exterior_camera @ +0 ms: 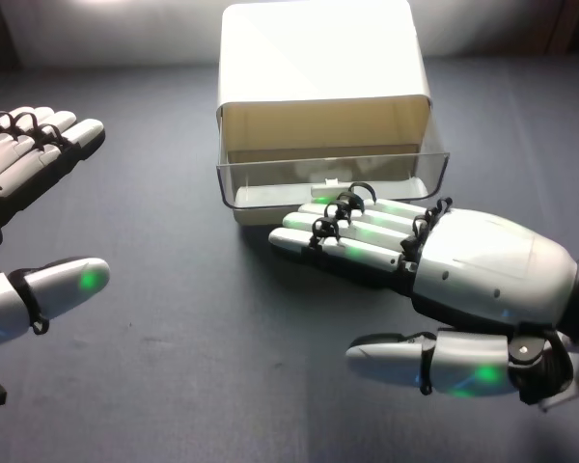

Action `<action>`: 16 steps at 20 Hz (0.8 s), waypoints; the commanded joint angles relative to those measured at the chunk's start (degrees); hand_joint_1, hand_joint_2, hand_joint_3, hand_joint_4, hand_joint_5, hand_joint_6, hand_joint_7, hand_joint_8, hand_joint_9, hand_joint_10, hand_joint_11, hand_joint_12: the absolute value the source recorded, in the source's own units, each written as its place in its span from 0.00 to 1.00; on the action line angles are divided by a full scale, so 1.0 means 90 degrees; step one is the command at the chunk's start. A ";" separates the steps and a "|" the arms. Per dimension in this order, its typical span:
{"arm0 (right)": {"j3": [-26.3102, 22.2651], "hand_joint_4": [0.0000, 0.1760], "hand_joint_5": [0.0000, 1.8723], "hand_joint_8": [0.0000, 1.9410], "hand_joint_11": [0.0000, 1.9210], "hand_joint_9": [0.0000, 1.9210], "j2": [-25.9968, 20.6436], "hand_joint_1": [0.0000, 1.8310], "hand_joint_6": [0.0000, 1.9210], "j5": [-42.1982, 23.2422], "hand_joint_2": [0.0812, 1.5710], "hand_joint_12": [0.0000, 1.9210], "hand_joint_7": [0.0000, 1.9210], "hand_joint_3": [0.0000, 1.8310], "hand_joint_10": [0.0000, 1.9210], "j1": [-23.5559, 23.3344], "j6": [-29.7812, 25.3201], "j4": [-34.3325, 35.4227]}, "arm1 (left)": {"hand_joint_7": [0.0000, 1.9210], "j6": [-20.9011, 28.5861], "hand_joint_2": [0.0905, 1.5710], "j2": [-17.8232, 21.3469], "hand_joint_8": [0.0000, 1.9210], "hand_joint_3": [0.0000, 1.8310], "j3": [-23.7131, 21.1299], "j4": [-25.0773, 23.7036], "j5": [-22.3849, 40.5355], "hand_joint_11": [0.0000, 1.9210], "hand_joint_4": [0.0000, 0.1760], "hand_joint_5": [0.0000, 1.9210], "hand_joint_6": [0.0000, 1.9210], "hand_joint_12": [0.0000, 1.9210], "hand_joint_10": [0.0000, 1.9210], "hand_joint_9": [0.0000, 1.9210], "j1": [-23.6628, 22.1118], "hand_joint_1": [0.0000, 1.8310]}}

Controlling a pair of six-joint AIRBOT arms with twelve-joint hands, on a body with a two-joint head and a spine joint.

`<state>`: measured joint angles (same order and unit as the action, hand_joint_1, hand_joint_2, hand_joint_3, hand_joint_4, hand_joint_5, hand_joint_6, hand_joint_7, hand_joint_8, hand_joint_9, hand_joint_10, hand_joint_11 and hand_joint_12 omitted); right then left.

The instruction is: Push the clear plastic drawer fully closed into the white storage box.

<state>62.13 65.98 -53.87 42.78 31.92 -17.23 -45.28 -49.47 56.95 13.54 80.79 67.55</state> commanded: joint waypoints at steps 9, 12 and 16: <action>0.0313 0.00 0.02 0.00 0.00 0.00 0.0217 0.17 0.00 -0.0318 0.90 0.00 0.00 0.00 0.00 -0.0439 0.0503 0.0540 | 0.00 0.0006 0.91 0.0044 0.00 0.00 0.0010 0.0079 0.0855 0.00 0.05 0.00 0.00 0.00 0.00 0.00 0.0005 0.34; 0.0485 0.00 0.03 0.00 0.00 0.00 0.0353 0.18 0.00 -0.0075 0.89 0.00 0.00 0.00 0.00 -0.0562 0.0788 0.0857 | 0.00 0.0006 0.90 0.0037 0.00 0.00 0.0017 0.0079 0.0850 0.00 0.02 0.00 0.00 0.00 0.00 0.00 0.0005 0.36; 0.0705 0.00 0.00 0.00 0.00 0.00 0.0489 0.17 0.00 0.0222 0.90 0.00 0.00 0.00 0.00 -0.0677 0.1154 0.1344 | 0.00 0.0006 0.91 0.0016 0.00 0.00 0.0028 0.0079 0.0846 0.00 0.10 0.00 0.00 0.00 0.00 0.00 0.0005 0.32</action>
<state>68.05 70.50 -46.00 37.63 42.35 -7.44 -45.30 -49.47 57.01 13.91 81.01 67.79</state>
